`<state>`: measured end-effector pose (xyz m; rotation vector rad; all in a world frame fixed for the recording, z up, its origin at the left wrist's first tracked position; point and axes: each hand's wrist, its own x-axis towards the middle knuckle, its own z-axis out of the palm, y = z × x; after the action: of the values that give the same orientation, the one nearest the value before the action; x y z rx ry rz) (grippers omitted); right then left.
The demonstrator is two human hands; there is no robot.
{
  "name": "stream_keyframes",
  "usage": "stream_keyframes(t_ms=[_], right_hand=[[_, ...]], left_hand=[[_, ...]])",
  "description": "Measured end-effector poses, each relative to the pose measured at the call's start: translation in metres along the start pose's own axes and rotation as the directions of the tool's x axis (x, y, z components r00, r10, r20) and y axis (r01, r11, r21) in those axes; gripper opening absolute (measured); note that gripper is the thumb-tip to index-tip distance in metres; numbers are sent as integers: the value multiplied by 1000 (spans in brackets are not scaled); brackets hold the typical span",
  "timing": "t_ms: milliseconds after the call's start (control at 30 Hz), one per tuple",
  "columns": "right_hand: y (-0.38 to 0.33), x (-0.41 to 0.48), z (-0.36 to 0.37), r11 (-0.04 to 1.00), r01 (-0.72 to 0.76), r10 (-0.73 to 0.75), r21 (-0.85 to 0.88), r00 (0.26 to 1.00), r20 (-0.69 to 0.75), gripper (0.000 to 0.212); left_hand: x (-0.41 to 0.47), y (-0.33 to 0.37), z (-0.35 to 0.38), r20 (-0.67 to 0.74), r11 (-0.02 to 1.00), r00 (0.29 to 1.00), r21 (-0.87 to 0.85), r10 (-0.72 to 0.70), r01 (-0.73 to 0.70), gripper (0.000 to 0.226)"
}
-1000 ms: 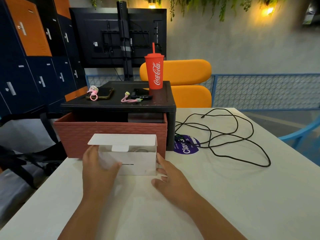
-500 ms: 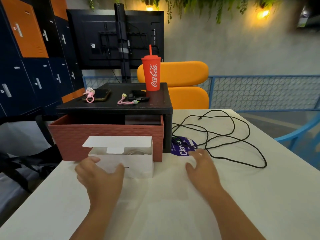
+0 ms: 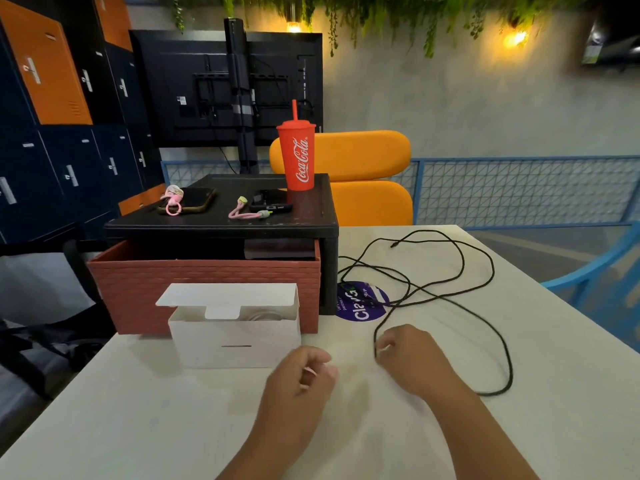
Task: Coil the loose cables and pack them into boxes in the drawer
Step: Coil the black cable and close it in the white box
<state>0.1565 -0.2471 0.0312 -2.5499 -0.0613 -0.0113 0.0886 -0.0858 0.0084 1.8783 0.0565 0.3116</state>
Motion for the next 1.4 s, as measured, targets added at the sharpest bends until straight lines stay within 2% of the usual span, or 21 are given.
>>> stream_keyframes(t_ms=[67,100,167,233,300,333,400,467,500,567,633,667,733,800,867,967,1133,1200,1267,1333,1400], right_hand=[[-11,-11,-7,957,58,-127,284,965,230,14],[-16,-17,-11,931,73,-209,359,910,358,17],[-21,-28,-19,901,91,-335,424,767,547,25],[-21,-33,-26,894,119,-387,431,689,613,25],[-20,-33,-30,877,135,-402,461,729,554,21],[-18,-30,-30,865,149,-387,480,806,447,20],[-8,-18,-30,913,201,-238,354,969,66,22],[7,-8,-32,985,68,-24,159,964,-263,16],[16,-4,-33,993,-50,79,104,950,-301,21],[35,2,-32,974,-227,220,-18,959,-180,28],[45,7,-30,960,-265,263,-93,964,-31,12],[45,10,-30,966,-247,248,-73,969,13,16],[41,13,-30,965,-220,208,142,973,96,26],[30,6,-33,865,-261,193,429,961,197,24],[21,-3,-34,764,-250,121,595,961,249,19],[16,-4,-25,796,-156,31,585,975,218,9],[9,3,-10,912,-183,205,367,978,-24,30],[14,3,-9,940,-195,217,281,975,-49,33],[18,4,-13,903,-200,218,379,976,-7,29],[18,2,-20,820,-197,198,538,979,58,28],[17,-1,-28,779,-197,160,596,980,115,28]], left_hand=[[-1,2,10,137,984,980,-83,-143,155,10],[-1,2,13,168,975,970,-109,-175,195,15],[1,3,13,180,954,960,-170,-215,245,22],[5,5,12,172,941,951,-180,-258,288,17],[8,5,12,149,940,953,-182,-265,290,32],[9,5,12,128,941,954,-175,-270,290,41],[9,3,10,120,942,950,-147,-287,303,46],[6,-1,9,147,953,948,-75,-281,294,35],[6,-2,9,153,963,953,-31,-260,268,31],[5,0,9,167,979,964,56,-205,198,29],[4,0,10,165,983,973,118,-159,140,29],[4,1,11,167,983,976,141,-143,120,28],[3,0,13,171,981,980,180,-105,74,24],[-1,-1,15,202,974,979,229,-42,-5,21],[-5,0,19,260,954,965,279,34,-108,23],[-9,3,31,328,906,938,355,110,-230,40],[-11,10,51,382,932,919,287,101,-222,53],[-9,10,57,434,948,893,215,121,-234,46],[-6,7,62,459,949,874,172,162,-266,32],[-2,2,65,440,963,884,129,158,-236,27],[4,-1,67,404,970,901,108,158,-218,25]])
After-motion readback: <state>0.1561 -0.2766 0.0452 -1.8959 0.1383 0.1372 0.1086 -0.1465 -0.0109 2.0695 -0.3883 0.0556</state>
